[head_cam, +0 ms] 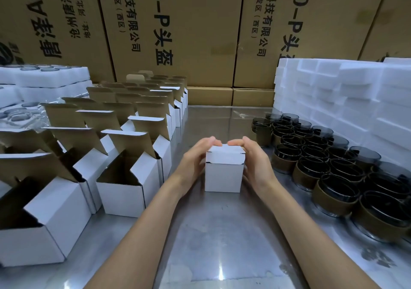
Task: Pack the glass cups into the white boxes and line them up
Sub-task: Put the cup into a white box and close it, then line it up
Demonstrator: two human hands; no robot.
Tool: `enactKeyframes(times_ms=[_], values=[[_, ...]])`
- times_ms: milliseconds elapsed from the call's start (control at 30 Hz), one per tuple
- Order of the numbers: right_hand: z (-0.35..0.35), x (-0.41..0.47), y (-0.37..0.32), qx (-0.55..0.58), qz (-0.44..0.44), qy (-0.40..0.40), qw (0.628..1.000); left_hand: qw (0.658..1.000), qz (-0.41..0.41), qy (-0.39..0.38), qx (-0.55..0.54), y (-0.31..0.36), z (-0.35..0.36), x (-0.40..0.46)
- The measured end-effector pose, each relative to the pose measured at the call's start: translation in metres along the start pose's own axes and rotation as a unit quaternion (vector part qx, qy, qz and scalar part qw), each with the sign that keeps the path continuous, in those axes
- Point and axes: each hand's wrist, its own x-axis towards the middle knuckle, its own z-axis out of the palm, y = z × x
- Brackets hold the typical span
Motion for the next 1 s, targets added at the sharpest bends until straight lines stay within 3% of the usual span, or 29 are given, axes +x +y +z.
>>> enactKeyframes(times_ms=[100,300,567,700,833,1000], values=[[0.001,0.001,0.001,-0.018,0.01,-0.001,1.0,0.998,-0.002,-0.067,0.019,-0.003,-0.001,0.0],[0.003,-0.001,0.004,-0.069,-0.051,0.001,0.996,0.999,0.041,-0.006,0.021,-0.006,-0.002,0.002],[0.005,-0.003,0.005,-0.116,-0.073,-0.004,0.991,0.997,0.007,-0.082,-0.009,-0.004,-0.005,0.0],[0.004,0.001,0.01,-0.139,-0.075,-0.002,0.987,0.999,0.011,-0.015,0.03,-0.006,-0.003,0.003],[0.004,0.006,0.022,-0.246,-0.118,0.079,0.959,0.975,0.103,0.102,0.169,-0.016,0.007,0.005],[0.001,0.018,0.028,-0.253,-0.122,0.129,0.951,0.949,0.124,0.094,0.276,-0.033,0.003,0.01]])
